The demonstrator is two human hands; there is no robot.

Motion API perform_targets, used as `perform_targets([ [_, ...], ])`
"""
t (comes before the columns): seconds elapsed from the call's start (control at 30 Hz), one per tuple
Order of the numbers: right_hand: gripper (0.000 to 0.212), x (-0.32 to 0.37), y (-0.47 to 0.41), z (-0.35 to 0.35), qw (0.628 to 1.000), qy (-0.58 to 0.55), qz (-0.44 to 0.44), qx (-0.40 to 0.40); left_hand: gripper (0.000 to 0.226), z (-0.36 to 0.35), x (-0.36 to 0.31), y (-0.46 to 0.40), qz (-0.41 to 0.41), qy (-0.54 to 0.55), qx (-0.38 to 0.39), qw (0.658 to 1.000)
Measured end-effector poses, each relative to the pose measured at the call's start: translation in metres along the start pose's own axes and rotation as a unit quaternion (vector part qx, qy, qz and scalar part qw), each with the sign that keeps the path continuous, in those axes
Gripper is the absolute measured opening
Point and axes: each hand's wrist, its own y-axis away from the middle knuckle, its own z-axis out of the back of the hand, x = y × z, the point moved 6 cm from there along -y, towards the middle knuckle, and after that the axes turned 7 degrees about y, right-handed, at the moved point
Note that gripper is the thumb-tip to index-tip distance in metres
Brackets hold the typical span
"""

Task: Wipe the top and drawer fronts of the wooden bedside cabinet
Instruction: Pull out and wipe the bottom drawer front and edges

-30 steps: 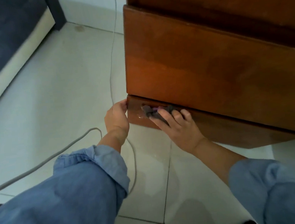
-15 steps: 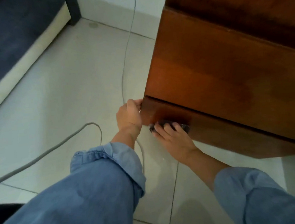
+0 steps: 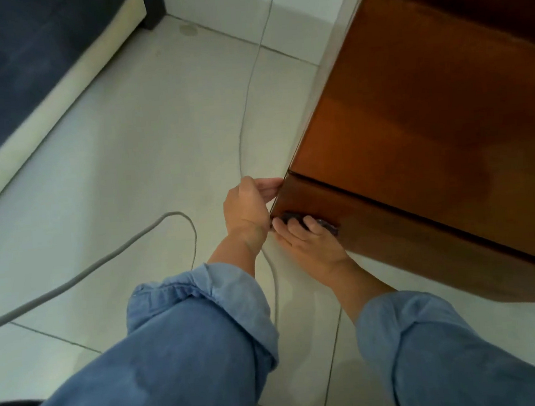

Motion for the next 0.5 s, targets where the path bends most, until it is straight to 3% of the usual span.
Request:
perform_targets([
  [0.13,0.043,0.004,0.010,0.010,0.987,-0.130,0.009,0.098,0.042,0.009,0.020,-0.007,0.042,-0.052,-0.013,0.998],
  [0.2,0.046,0.007,0.021,0.027,0.958,-0.234,-0.044,0.159,0.038,0.022,0.035,-0.006,0.068,-0.151,-0.027,0.986],
  [0.27,0.064,0.010,0.039,0.046,0.909,-0.349,-0.135,0.183,0.036,0.034,0.049,0.010,0.125,-0.277,-0.001,0.953],
  [0.33,0.069,0.014,0.056,0.065,0.815,-0.490,-0.253,0.180,0.036,0.040,0.061,0.036,0.186,-0.314,0.039,0.930],
  [0.43,0.060,0.002,0.084,0.093,0.620,-0.645,-0.437,0.095,0.035,0.042,0.071,0.091,0.284,-0.226,0.089,0.928],
  [0.5,0.061,-0.007,0.096,0.109,0.549,-0.687,-0.466,0.098,0.034,0.041,0.075,0.117,0.310,-0.166,0.100,0.931],
])
